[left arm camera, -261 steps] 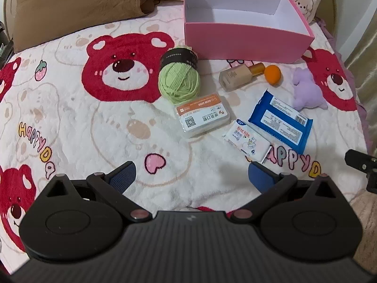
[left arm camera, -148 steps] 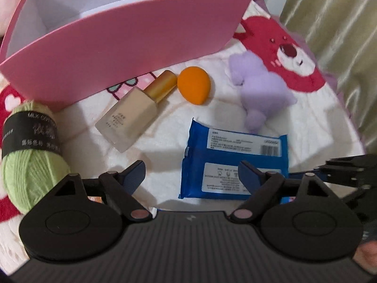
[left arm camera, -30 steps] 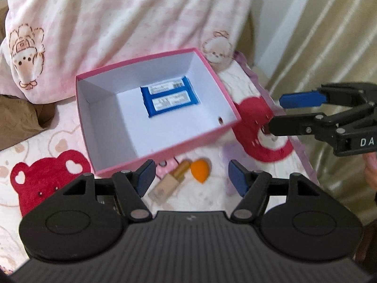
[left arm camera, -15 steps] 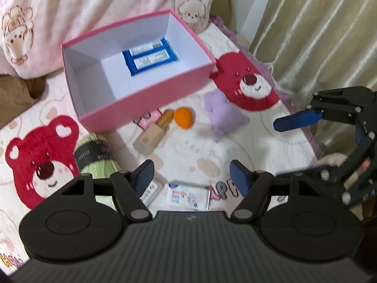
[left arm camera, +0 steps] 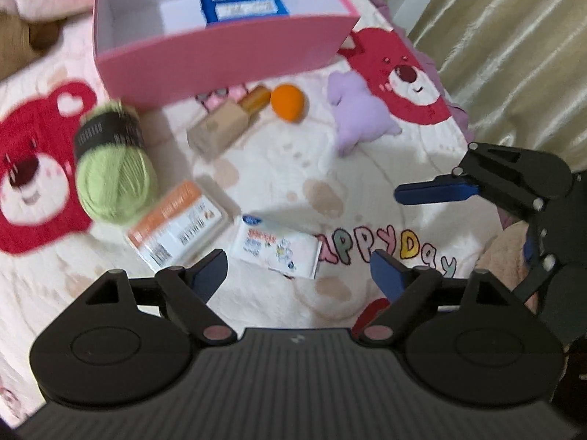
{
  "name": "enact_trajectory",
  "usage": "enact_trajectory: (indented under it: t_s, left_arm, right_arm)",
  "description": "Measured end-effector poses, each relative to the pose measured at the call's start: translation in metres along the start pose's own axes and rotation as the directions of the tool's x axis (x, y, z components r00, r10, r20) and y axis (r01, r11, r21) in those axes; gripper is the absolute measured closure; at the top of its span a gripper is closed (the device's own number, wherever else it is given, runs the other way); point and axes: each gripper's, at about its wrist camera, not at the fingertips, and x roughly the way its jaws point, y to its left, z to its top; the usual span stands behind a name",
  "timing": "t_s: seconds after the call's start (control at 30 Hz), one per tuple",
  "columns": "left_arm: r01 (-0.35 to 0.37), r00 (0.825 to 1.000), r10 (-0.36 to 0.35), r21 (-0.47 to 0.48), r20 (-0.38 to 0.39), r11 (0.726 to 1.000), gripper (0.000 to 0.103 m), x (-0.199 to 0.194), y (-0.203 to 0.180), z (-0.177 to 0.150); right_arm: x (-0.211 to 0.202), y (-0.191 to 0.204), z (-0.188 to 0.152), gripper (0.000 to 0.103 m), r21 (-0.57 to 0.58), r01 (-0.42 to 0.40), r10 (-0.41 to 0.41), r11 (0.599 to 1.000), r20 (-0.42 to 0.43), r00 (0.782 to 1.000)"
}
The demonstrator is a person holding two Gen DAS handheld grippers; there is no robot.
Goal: Organize objects
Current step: 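Lower the left tool onto the white tissue pack and close it, then carry the white tissue pack with the left tool into the pink box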
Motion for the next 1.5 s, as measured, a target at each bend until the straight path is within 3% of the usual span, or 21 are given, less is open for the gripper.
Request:
enact_trajectory:
  t_s: [0.2, 0.5, 0.57, 0.7, 0.77, 1.03, 1.23, 1.5]
  left_arm:
    - [-0.015, 1.0, 0.015, -0.086, -0.006, 0.996, 0.018, 0.036, 0.013, -0.015]
    - [-0.011, 1.0, 0.011, -0.203, -0.004, 0.979, 0.018, 0.076, 0.028, -0.028]
    - [-0.015, 1.0, 0.012, -0.231, -0.01, 0.973, 0.02, 0.085, 0.031, -0.031]
    - [-0.016, 1.0, 0.021, -0.244, 0.017, 0.97, 0.031, 0.092, 0.031, -0.034]
    - [-0.011, 0.999, 0.019, -0.24, 0.033, 0.971, 0.047, 0.092, 0.029, -0.034]
    - [0.022, 0.994, 0.008, -0.269, 0.113, 0.963, 0.056, 0.095, 0.022, -0.032]
    - [0.005, 0.991, 0.036, -0.301, 0.13, 0.954, 0.062, 0.099, 0.022, -0.032]
    - [0.025, 0.988, 0.026, -0.319, 0.154, 0.947, 0.064, 0.095, 0.021, -0.041]
  right_arm:
    - [0.035, 0.01, -0.009, 0.019, -0.136, 0.042, -0.049, 0.99, -0.046, 0.998]
    - [0.077, 0.001, -0.019, 0.023, -0.15, 0.036, -0.05, 0.988, -0.086, 0.995]
    - [0.083, 0.0, -0.021, 0.03, -0.145, 0.035, -0.049, 0.989, -0.092, 0.995]
    - [0.093, -0.004, -0.026, 0.049, -0.095, 0.038, -0.048, 0.995, -0.1, 0.994]
    - [0.096, -0.006, -0.029, 0.057, -0.075, 0.049, -0.057, 0.996, -0.109, 0.992]
    - [0.095, -0.02, -0.033, 0.056, 0.128, 0.039, -0.021, 0.991, -0.144, 0.989]
    - [0.105, -0.011, -0.041, 0.054, 0.114, 0.09, -0.071, 0.989, -0.159, 0.985]
    - [0.098, -0.014, -0.039, 0.057, 0.202, 0.11, -0.082, 0.973, -0.142, 0.986]
